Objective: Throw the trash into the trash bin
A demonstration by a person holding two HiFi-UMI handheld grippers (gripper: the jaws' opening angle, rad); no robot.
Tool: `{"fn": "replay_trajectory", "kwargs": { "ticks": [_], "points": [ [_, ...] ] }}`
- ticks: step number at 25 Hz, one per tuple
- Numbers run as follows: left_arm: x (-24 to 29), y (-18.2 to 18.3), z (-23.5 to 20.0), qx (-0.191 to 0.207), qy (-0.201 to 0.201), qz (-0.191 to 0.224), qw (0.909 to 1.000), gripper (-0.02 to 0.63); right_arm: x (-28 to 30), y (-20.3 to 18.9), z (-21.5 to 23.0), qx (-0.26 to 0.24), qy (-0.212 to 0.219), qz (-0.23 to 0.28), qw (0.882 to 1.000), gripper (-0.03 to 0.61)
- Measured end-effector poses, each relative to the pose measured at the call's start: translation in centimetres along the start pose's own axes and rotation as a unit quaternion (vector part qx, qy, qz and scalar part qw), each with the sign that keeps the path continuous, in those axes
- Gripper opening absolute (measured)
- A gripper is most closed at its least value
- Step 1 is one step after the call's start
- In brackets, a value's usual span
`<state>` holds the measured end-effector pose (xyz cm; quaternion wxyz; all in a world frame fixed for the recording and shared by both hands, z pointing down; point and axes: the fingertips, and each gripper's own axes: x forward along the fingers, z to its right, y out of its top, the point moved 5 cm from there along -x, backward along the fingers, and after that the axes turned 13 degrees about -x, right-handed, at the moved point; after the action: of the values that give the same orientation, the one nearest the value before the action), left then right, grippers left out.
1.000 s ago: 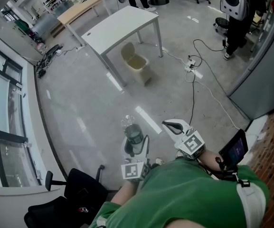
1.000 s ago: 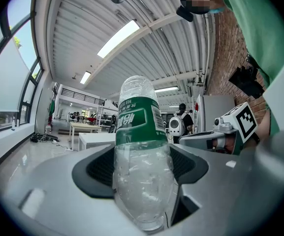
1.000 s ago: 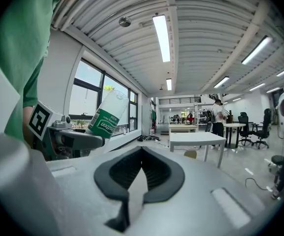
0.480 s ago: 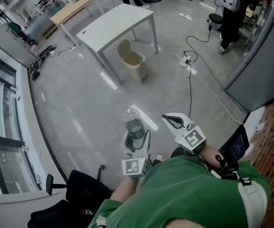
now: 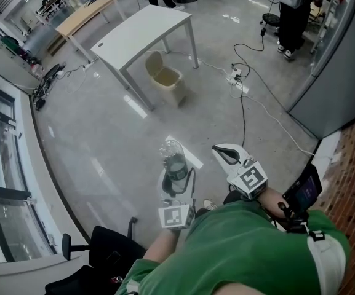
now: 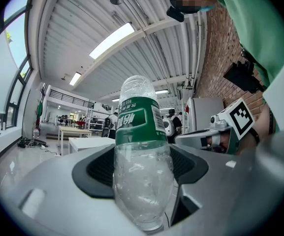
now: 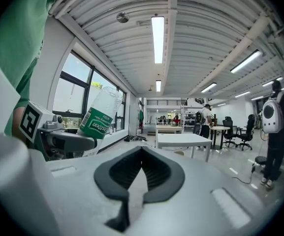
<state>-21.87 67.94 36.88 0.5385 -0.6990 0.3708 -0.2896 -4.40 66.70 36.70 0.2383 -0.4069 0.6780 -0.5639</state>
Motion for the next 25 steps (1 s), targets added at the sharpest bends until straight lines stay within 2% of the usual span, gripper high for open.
{"fn": "replay_trajectory", "kwargs": {
  "ticks": [5, 13, 25],
  "points": [
    [2.8, 0.0, 0.4, 0.006, 0.008, -0.005, 0.9999, 0.333, 0.7, -0.3, 2.6, 0.001, 0.002, 0.011, 1.000, 0.003],
    [9.8, 0.2, 1.4, 0.016, 0.026, -0.002, 0.9995, 0.333, 2.4, -1.6, 9.6, 0.001, 0.006, 0.030, 1.000, 0.003],
    [19.7, 0.8, 4.9, 0.076, 0.048, 0.012, 0.9959, 0.333, 3.0, -2.7, 19.6, -0.006, 0.008, 0.069, 0.998, 0.003]
  ]
}}
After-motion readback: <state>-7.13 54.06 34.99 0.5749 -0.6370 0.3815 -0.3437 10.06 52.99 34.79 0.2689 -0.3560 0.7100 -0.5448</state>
